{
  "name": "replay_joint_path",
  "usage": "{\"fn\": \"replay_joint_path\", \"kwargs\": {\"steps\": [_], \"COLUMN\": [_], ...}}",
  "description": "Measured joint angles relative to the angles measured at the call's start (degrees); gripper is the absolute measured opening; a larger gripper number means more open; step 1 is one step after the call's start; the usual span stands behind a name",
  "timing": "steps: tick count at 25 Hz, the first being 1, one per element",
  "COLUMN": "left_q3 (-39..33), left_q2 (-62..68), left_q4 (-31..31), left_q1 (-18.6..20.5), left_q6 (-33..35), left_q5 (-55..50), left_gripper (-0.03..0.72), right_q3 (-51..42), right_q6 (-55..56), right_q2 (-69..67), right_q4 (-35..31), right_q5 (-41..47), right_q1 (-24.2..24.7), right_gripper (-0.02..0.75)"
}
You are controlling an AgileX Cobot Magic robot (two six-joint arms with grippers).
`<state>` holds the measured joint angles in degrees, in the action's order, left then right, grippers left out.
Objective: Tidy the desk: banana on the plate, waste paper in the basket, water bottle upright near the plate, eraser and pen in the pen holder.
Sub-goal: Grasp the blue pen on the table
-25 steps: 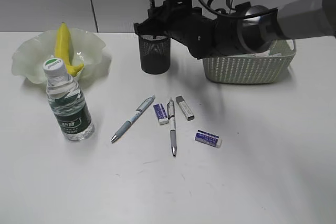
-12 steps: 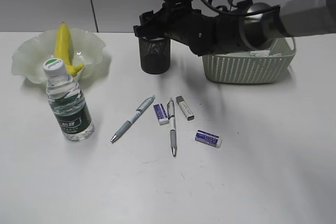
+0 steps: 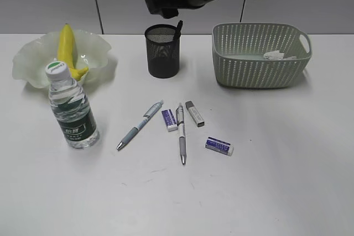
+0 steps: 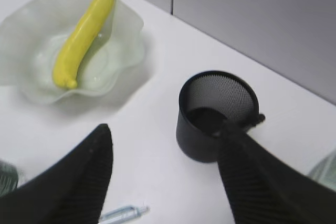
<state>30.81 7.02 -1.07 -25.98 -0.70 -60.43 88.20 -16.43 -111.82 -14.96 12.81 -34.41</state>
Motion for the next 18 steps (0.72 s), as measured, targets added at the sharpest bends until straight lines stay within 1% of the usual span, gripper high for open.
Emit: {"fn": "replay_joint_path", "kwargs": {"steps": [2,5,6,8,11,13,15,18], "left_q3": [0.0,0.0,0.0,0.0,0.0,0.0,0.0,0.0], "left_q2": [0.0,0.0,0.0,0.0,0.0,0.0,0.0,0.0], "left_q4": [0.0,0.0,0.0,0.0,0.0,0.0,0.0,0.0], "left_q1": [0.0,0.0,0.0,0.0,0.0,0.0,0.0,0.0], "left_q6": [0.0,0.0,0.0,0.0,0.0,0.0,0.0,0.0], "left_q5": [0.0,0.0,0.0,0.0,0.0,0.0,0.0,0.0], "left_gripper": [0.489,0.489,0.489,0.489,0.489,0.489,0.489,0.489], "right_q3": [0.0,0.1,0.1,0.2,0.2,-1.2,-4.2,-11.1], "right_q6": [3.7,15.3,18.1,20.8,21.8,21.9,21.9,21.9], "right_q2": [2.9,6.9,8.2,10.3,12.9,15.0,17.9,24.7], "right_q4": [4.3,15.0,17.5,21.9,24.1,24.1,23.8,22.7], "right_q5": [7.1,17.4,21.7,30.3,43.0,48.5,50.3,51.1], "right_q1": [0.0,0.0,0.0,0.0,0.0,0.0,0.0,0.0], "right_gripper": [0.51,0.52,0.521,0.522,0.524,0.524,0.524,0.524]}}
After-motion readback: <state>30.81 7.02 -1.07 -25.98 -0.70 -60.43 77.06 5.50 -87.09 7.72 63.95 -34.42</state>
